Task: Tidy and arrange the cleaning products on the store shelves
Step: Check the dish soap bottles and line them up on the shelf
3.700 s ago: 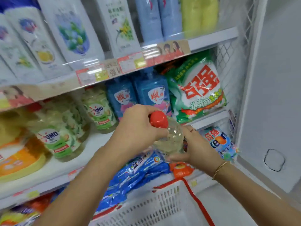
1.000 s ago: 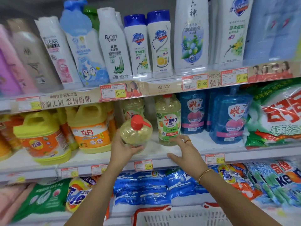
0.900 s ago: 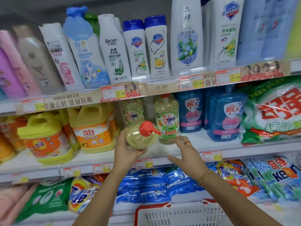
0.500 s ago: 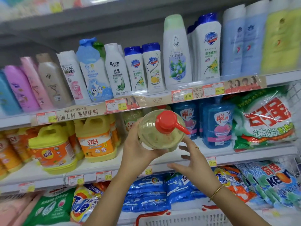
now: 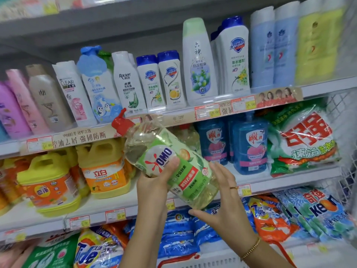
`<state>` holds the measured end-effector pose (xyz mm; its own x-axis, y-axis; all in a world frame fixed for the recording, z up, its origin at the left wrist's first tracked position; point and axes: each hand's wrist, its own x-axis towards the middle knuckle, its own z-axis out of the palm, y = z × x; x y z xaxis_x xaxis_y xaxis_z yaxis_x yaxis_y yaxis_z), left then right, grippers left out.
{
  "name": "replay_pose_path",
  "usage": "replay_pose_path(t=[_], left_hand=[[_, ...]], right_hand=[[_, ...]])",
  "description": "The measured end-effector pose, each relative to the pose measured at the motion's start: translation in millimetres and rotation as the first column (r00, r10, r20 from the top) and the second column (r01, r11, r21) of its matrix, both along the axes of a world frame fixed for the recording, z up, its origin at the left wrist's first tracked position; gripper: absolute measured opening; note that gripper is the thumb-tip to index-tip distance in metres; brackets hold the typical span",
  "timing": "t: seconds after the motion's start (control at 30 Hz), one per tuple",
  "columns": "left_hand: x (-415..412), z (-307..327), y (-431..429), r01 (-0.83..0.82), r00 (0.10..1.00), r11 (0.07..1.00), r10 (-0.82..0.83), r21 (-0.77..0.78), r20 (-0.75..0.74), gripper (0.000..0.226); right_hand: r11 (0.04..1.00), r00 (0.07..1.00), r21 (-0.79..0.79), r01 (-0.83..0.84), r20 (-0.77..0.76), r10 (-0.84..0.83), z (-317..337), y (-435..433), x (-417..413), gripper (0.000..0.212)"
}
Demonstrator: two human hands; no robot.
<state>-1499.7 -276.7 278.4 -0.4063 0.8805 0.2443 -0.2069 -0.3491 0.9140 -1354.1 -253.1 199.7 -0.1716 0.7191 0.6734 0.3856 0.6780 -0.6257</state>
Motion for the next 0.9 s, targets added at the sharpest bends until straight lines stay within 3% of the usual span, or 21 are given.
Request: replay_pose_path(t=[0.1, 0.27, 0.37, 0.47, 0.57, 0.63, 0.77, 0.83, 0.9], left_hand=[[-1.2, -0.9, -0.5, 0.061, 0.997, 0.998, -0.061, 0.016, 0.054, 0.075], [-9.9, 2.7, -2.8, 0.111, 0.993, 0.989, -0.108, 0.096, -0.039, 0.07], [-12.8, 4.5, 0.5, 0.268, 0.963, 0.946, -0.265, 0.183, -0.04, 0.065], [-14.9, 1.3, 7.8, 0.352, 0.933, 0.907, -0.361, 0.229, -0.005, 0.077], [-24.8, -3.0, 16.8, 0.404, 0.91, 0.888, -0.414, 0.221, -0.002, 0.081], [-32.8, -7.1, 21.9, 0.425, 0.897, 0.881, -0.441, 0.207, 0.038, 0.083], [-37.6, -15.9, 24.9, 0.515, 0.83, 0.835, -0.543, 0.194, 0.131, 0.085], [-39.6, -18.5, 24.1, 0.546, 0.789, 0.806, -0.586, 0.228, 0.185, 0.083], [-42.3, -18.1, 23.2, 0.517, 0.801, 0.815, -0.569, 0.263, 0.189, 0.08]], right_hand=[[0.983, 0.997, 0.165, 0.083, -0.006, -0.083, -0.4, 4.4, -4.6, 0.102], [0.939, 0.992, 0.322, 0.12, -0.07, -0.103, 20.7, 4.3, -1.6, 0.098], [0.978, 0.985, 0.201, 0.049, -0.17, -0.015, 23.6, -2.2, -3.0, 0.102], [0.968, 0.911, -0.03, -0.249, -0.348, 0.223, 23.9, -6.9, -4.8, 0.106], [0.837, 0.756, -0.127, -0.532, -0.517, 0.402, 26.4, -5.7, -1.2, 0.104], [0.705, 0.642, -0.207, -0.679, -0.634, 0.432, 26.5, -3.4, -1.5, 0.111], [0.296, 0.388, -0.295, -0.908, -0.859, 0.335, 19.6, 1.8, -0.6, 0.108], [0.168, 0.347, -0.308, -0.937, -0.883, 0.316, 19.9, 1.2, 1.6, 0.104], [0.175, 0.363, -0.325, -0.93, -0.888, 0.281, 27.6, -1.8, 0.0, 0.094]])
